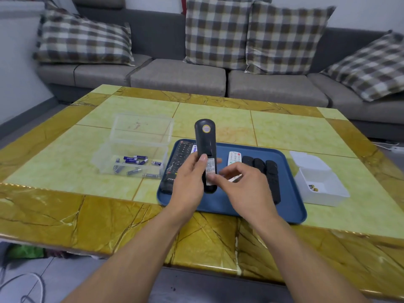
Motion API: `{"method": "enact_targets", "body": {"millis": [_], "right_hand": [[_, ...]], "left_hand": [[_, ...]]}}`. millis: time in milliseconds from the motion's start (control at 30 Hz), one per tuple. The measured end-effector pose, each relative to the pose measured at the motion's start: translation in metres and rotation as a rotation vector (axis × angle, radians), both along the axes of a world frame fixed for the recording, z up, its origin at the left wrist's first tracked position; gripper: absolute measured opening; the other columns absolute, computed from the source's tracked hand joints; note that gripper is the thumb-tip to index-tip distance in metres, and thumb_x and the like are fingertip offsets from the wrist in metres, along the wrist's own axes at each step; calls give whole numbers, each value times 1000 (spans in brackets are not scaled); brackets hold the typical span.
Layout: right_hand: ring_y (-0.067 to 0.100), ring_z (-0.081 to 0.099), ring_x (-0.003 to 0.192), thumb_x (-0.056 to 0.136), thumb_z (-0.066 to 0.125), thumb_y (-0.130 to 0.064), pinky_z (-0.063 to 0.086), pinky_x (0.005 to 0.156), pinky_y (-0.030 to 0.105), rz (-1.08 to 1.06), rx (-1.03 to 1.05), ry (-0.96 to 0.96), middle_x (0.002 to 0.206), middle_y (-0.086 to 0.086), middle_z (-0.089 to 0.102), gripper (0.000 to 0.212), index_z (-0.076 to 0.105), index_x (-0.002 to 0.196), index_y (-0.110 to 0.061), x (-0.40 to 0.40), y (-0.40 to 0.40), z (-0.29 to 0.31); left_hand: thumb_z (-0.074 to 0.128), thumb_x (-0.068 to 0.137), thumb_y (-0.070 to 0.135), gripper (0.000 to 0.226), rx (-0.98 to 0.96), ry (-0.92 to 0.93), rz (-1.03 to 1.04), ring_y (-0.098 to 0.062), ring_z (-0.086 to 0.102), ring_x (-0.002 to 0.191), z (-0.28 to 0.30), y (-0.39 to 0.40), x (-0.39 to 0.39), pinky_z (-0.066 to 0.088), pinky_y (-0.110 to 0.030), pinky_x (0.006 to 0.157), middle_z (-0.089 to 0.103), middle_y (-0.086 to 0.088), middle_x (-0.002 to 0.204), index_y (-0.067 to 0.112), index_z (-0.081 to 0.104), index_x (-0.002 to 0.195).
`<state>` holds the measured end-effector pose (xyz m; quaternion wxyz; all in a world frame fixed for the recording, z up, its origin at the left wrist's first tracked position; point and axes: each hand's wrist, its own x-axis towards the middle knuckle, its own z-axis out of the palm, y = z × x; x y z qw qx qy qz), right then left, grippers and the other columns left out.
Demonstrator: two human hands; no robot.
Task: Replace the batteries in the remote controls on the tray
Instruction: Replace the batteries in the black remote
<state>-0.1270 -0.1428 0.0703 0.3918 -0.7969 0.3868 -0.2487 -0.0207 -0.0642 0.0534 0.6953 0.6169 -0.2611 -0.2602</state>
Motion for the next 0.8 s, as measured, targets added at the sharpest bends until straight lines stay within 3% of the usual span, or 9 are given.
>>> {"method": "enact_targets", "body": {"millis": [133,233,367,500,567,633,733,800], "right_hand": [[6,57,71,86,73,-43,50,66,26,51,-320,-188,83,-16,60,12,73,96,-37,0,-1,1],[5,55,70,91,67,-41,45,65,19,93,-405,-143,88,-17,58,23,73,113,-37,1,-1,-2],[0,51,68,94,63,-43,41,63,17,94,-434,-50,89,-17,56,23,69,116,-38,2,-4,-3],[1,50,69,95,60,-44,45,66,25,179,-367,26,93,-16,52,20,57,113,-37,2,-5,1],[2,51,69,94,62,-42,47,67,27,213,-297,26,93,-15,53,18,53,109,-37,3,-7,1],[5,57,67,93,63,-39,52,67,32,267,-195,21,91,-13,57,18,49,104,-38,2,-10,2],[11,61,69,94,66,-31,53,68,32,335,-98,15,86,-10,63,18,49,91,-34,-1,-12,4],[9,63,69,95,66,-24,52,69,28,369,-50,6,84,-10,66,19,50,87,-32,-2,-9,4]], "left_hand": [[46,106,38,27,8,51,9,-12,69,102,-4,-4,2,53,-28,86,76,4,105,27,71,111],[46,107,35,28,-42,167,-37,-18,71,107,-7,-6,0,56,-36,91,76,-4,110,24,71,114],[42,109,29,29,-63,183,-53,-25,70,112,-9,-6,-6,57,-40,93,73,-14,116,19,66,121],[52,104,39,34,17,168,-25,-12,66,118,-12,-6,-4,53,-24,90,72,1,123,22,64,131],[62,89,56,54,42,177,-13,-9,59,127,-17,-8,-2,46,-32,107,67,7,133,27,63,135],[65,80,60,61,42,227,-2,-12,59,128,-21,-8,-2,43,-42,112,67,5,133,28,65,132],[54,100,42,33,14,262,20,-23,68,109,-20,-8,-1,55,-41,95,74,-3,113,21,71,120],[45,107,31,31,-17,305,23,-27,65,95,-18,-8,1,56,-43,85,71,-11,100,14,70,113]]}}
